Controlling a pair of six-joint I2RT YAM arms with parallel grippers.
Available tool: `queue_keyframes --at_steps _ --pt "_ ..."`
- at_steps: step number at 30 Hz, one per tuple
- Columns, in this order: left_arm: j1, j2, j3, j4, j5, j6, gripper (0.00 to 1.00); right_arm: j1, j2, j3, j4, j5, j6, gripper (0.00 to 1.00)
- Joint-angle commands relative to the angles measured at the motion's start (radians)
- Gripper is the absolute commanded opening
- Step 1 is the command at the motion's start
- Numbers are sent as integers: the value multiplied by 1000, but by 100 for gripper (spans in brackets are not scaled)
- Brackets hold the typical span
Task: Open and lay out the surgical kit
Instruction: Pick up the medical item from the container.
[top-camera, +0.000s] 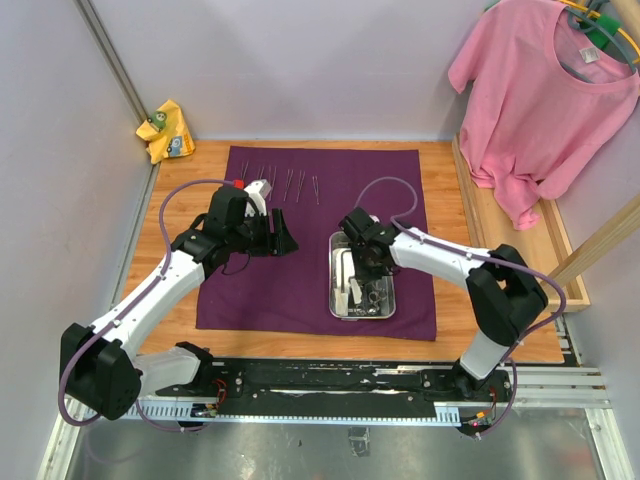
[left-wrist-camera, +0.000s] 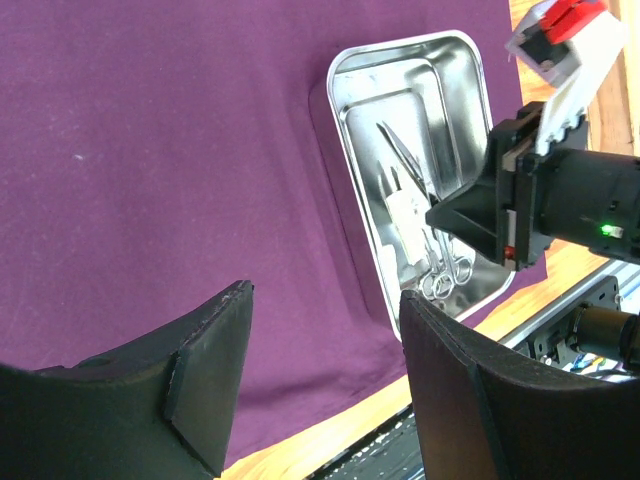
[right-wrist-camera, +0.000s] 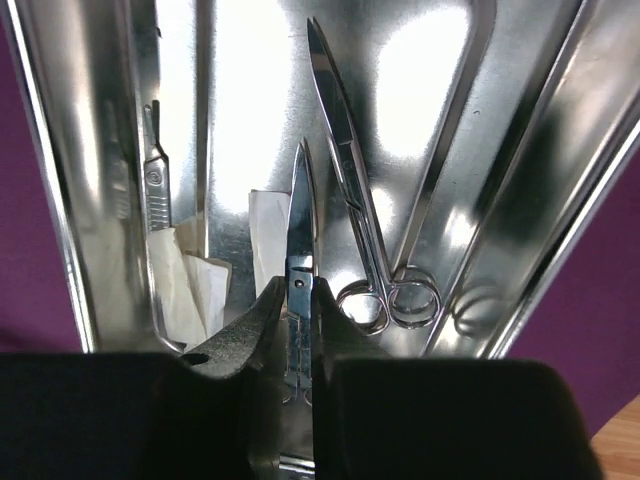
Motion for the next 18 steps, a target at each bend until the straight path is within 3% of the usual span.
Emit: queue_keyframes --at_steps 1,10,18 --pt "-8 -4 3 14 18 12 65 17 -67 42 -48 39 -12 1" --pt "-8 -5 5 8 13 14 65 10 -80 109 -86 56 -47 1" --pt "-8 2 14 8 10 19 65 -83 -47 245 -125 60 -178 1"
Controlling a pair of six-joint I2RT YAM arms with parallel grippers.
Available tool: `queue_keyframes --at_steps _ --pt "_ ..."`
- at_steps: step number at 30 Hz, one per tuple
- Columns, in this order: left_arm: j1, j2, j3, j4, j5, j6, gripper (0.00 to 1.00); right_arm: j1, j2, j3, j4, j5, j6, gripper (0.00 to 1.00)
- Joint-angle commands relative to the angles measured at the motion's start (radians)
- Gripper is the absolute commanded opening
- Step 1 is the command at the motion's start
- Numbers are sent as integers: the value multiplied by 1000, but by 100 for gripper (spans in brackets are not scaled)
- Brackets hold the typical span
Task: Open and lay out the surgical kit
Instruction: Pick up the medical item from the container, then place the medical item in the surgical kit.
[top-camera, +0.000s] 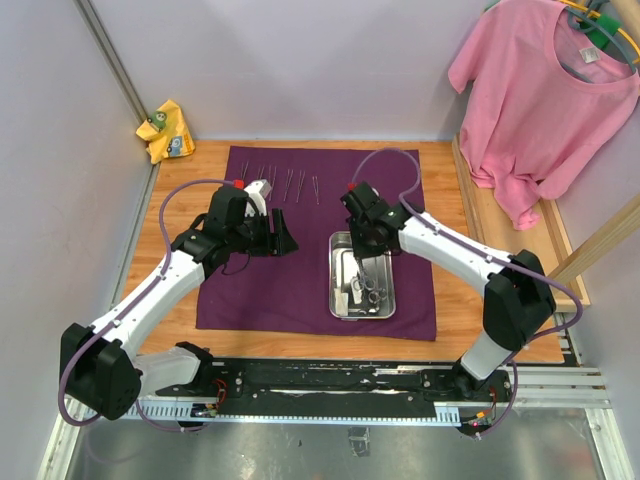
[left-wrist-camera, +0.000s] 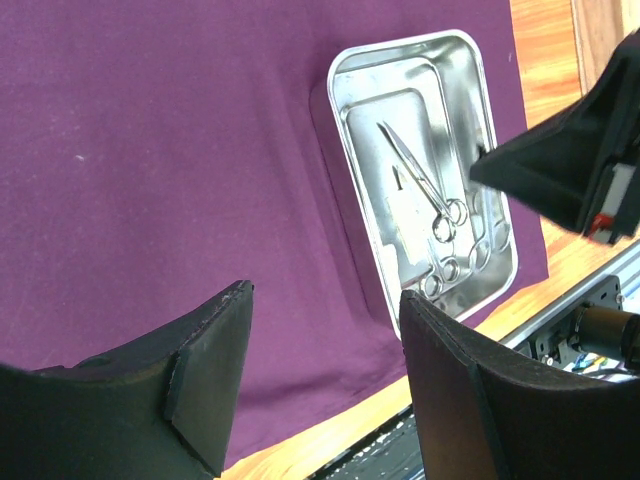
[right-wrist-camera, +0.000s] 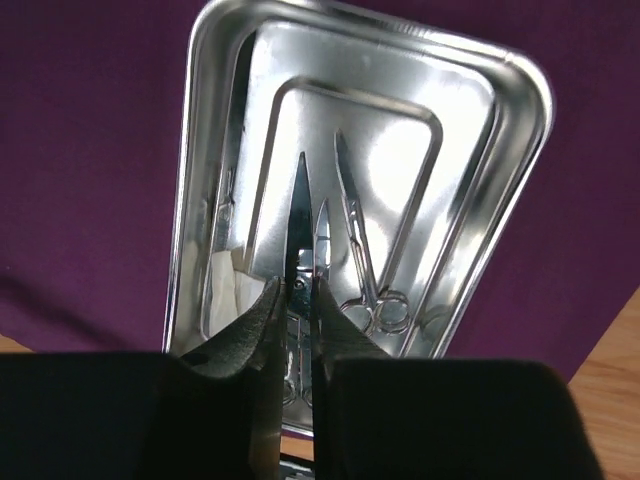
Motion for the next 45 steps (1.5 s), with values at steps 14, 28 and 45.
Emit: queue_keyframes --at_steps 14,28,45 --pt "-7 -16 9 -23 15 17 65 -367 256 446 12 -8 -357 1" --pt "-7 -17 -25 24 27 -19 65 -529 524 612 88 -54 -401 1" --pt "-7 -3 -31 61 19 -33 65 -560 724 784 116 -57 -393 1"
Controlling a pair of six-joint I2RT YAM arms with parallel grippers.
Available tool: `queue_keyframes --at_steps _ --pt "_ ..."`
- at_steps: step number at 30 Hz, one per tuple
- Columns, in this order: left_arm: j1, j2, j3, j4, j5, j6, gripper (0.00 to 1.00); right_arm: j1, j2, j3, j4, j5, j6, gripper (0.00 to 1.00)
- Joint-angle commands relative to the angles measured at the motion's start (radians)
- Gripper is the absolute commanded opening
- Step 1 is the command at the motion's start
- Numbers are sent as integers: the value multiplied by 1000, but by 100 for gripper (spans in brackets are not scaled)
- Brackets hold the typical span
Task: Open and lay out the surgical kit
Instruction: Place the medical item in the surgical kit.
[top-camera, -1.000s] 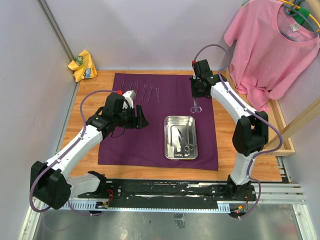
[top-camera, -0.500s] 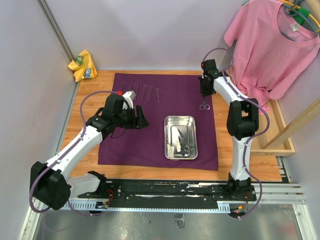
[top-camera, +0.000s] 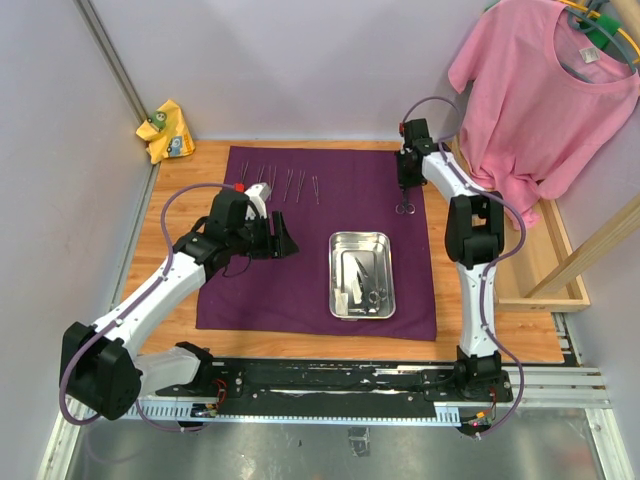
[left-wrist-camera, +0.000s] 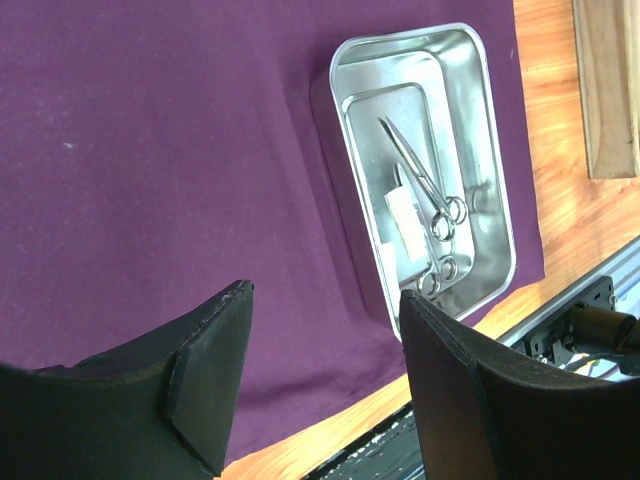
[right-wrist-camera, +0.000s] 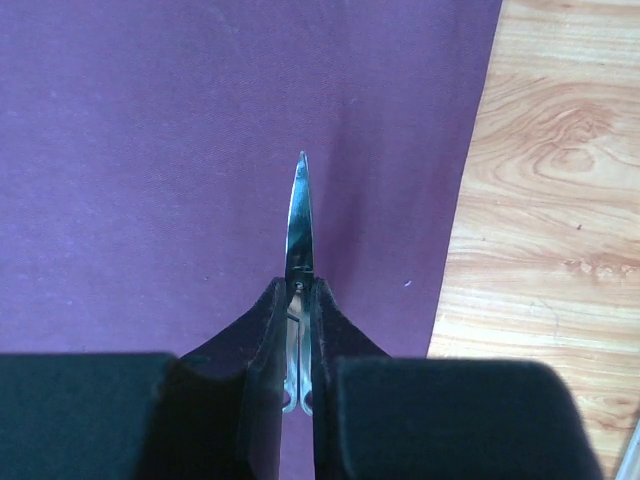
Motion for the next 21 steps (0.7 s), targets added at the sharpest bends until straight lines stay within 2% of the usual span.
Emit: queue_keyframes --at_steps 1,12,15,18,21 --pt "-8 0 4 32 12 -6 65 -17 22 39 15 18 9 1" --pt "-7 20 13 37 1 -1 65 -28 65 80 26 7 18 1" --pt "-7 23 16 38 -1 2 65 -32 71 83 26 8 22 6" --pt "-8 27 22 37 -4 6 65 -34 69 80 26 9 23 19" --pt "-7 33 31 36 -4 8 65 -33 55 80 26 6 25 24"
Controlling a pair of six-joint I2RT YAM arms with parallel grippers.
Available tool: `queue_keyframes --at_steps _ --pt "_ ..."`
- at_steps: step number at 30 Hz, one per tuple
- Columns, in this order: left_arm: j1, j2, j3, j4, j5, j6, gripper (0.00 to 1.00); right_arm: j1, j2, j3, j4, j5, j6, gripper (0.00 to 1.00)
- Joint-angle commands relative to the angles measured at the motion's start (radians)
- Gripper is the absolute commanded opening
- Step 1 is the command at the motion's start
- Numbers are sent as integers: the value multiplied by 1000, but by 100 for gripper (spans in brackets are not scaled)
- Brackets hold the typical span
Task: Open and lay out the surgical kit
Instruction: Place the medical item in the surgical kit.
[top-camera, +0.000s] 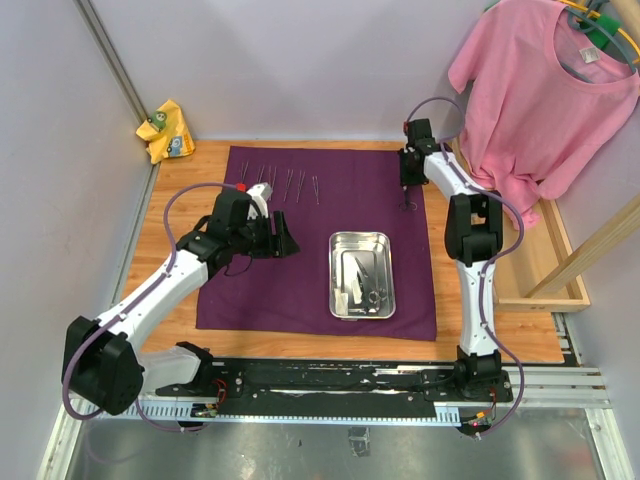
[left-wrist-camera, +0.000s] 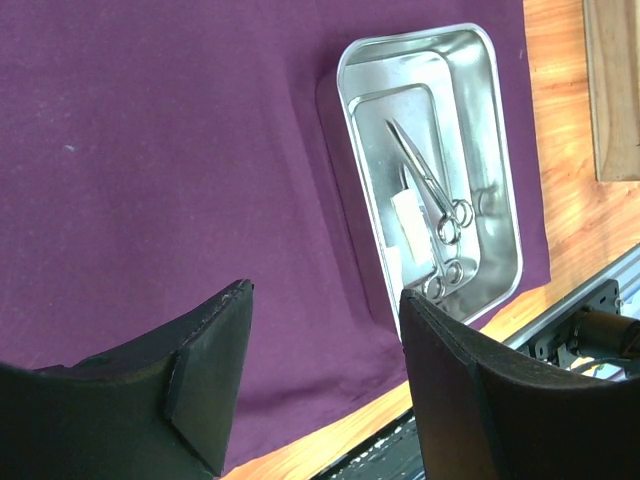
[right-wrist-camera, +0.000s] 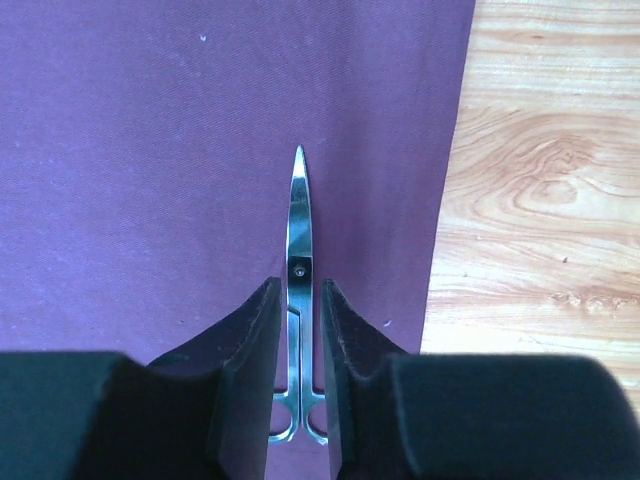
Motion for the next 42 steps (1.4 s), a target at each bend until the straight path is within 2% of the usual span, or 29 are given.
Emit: queue_keyframes --at_steps 1,6,13,17,20,23,25,29,36,42 --pt "-7 8 34 23 1 9 65 -13 -16 35 0 6 11 25" --pt "-7 9 63 7 -1 21 65 0 -111 13 0 28 20 33" --pt "-8 -20 119 -45 -22 45 66 37 -359 -124 10 39 46 44" --pt "-7 -27 154 -73 -16 52 68 80 -531 -262 6 -9 69 58" --pt "-8 -48 167 -89 -23 60 71 161 -657 -387 -13 -45 75 58" --pt "-7 -79 165 -105 -42 62 78 279 -765 -499 -52 -43 72 59" --pt "-8 -96 160 -115 -49 63 83 342 -812 -574 -71 -94 103 60" --pt "-7 -119 142 -119 -48 55 85 443 -882 -717 -67 -135 161 58" --pt "-7 -153 123 -122 -37 43 85 536 -886 -883 -75 -87 204 57" --pt "-8 -157 108 -116 -31 35 85 580 -825 -953 -66 -80 252 57"
